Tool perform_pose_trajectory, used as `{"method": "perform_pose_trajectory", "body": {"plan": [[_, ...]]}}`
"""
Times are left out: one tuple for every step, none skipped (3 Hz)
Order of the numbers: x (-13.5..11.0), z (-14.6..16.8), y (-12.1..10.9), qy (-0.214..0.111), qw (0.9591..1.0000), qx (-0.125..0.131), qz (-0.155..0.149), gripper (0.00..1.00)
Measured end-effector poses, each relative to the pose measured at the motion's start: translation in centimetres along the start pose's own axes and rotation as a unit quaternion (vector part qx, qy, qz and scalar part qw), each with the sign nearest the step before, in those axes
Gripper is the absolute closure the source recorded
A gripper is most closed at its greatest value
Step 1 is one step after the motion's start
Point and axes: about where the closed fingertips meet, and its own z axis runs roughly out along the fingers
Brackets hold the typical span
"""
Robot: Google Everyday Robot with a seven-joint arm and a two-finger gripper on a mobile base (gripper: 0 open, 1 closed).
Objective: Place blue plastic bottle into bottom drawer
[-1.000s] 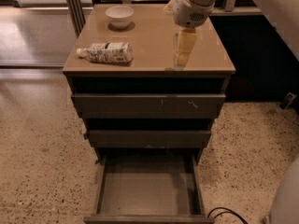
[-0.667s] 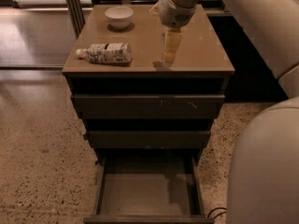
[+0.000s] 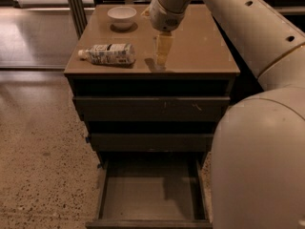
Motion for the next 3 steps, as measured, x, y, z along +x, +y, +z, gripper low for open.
{"method": "perform_pose_trajectory", "body": {"plan": [[-0.7, 2.0, -1.9, -0.02, 0.9996, 0.01, -0.016, 0.0], [-1.5, 4.6, -4.1, -0.037, 0.9986, 0.015, -0.034, 0.0], [-2.8, 6.9, -5.6, -0.057, 0.997, 0.013, -0.051, 0.0]]}}
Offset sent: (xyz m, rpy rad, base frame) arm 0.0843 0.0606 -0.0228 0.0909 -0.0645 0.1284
